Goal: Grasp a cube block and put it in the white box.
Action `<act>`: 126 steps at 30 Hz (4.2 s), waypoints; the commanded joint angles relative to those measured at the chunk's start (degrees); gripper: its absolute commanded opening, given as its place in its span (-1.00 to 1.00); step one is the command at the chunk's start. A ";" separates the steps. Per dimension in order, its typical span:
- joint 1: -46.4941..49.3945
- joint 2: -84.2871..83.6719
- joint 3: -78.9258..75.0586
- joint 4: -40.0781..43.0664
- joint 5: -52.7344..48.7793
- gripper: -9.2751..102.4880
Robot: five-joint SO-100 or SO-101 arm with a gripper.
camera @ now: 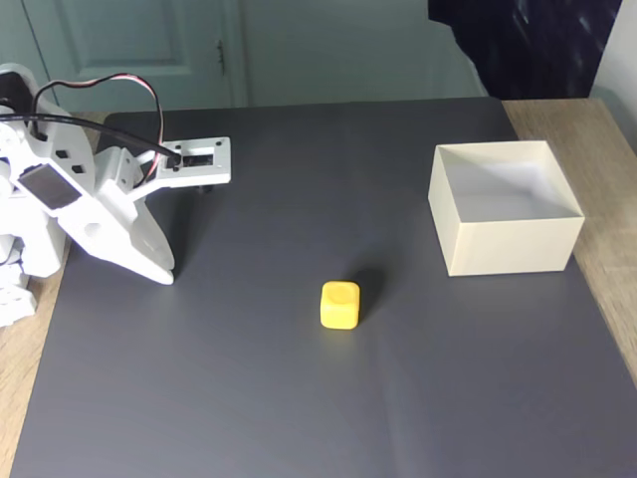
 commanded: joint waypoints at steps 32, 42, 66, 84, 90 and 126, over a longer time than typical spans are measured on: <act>-0.35 0.35 -0.18 0.53 -0.26 -0.72; -0.35 0.35 -0.18 0.53 -0.26 -0.72; -2.02 0.35 -0.18 0.62 0.35 -0.76; -6.94 0.35 -0.26 -5.01 3.78 -0.84; -8.17 0.44 -2.99 -6.68 2.46 -0.83; 7.73 -78.22 -64.86 -22.85 15.29 -0.81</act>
